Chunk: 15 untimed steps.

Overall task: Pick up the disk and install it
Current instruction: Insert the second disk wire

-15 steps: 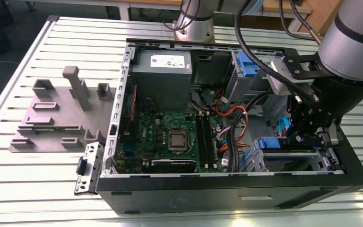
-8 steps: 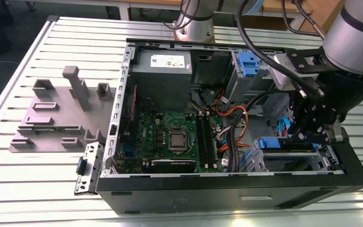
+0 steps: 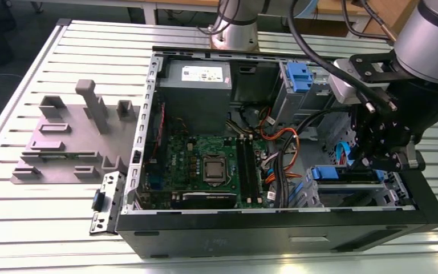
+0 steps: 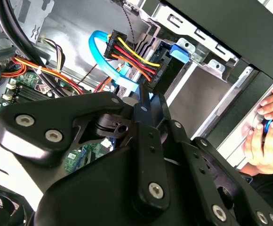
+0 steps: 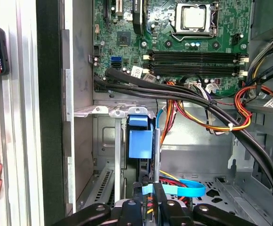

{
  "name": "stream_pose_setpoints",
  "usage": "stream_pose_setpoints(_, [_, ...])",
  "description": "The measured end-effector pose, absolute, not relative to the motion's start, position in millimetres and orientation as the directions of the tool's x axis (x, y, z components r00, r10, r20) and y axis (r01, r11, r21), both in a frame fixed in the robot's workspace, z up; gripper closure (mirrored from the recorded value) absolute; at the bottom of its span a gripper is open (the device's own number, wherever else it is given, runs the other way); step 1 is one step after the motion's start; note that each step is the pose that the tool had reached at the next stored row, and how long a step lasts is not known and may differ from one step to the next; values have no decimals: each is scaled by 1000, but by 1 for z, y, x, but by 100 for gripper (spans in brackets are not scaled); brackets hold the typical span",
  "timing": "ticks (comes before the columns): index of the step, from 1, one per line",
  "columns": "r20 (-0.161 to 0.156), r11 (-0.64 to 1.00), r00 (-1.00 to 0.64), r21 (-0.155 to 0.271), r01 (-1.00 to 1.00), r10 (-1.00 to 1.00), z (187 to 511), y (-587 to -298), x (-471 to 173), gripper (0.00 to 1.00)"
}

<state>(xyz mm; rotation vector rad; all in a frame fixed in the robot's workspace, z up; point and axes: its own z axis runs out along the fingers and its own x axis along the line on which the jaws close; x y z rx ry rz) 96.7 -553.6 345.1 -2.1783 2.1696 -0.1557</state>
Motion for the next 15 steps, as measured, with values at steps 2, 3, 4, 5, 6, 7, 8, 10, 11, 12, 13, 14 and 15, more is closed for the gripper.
stream_pose_setpoints(2, [27,-6,2,-116,-993,-1000,345,-554,97,76])
stream_pose_setpoints(3, [27,-6,2,-116,-993,-1000,345,-554,97,78])
stream_pose_setpoints(4, [27,-6,2,-116,-993,-1000,345,-554,97,78])
stream_pose_setpoints(5, [27,-6,2,-116,-993,-1000,345,-554,97,84])
stream_pose_setpoints(6, [27,-6,2,-116,-993,-1000,345,-554,97,89])
stream_pose_setpoints(7, [27,-6,2,-116,-993,-1000,345,-554,97,89])
stream_pose_setpoints(8, [27,-6,2,-116,-993,-1000,345,-554,97,89])
stream_pose_setpoints(10, [27,-6,2,-116,-993,-1000,345,-554,97,89])
stream_pose_setpoints(11, [27,-6,2,-116,-993,-1000,345,-554,97,89])
stream_pose_setpoints(12, [27,-6,2,-116,-993,-1000,345,-554,97,89])
stream_pose_setpoints(13, [27,-6,2,-116,-993,-1000,345,-554,97,89])
stream_pose_setpoints(14, [27,-6,2,-116,-993,-1000,345,-554,97,89])
stream_pose_setpoints(15, [27,-6,2,-116,-993,-1000,345,-554,97,89])
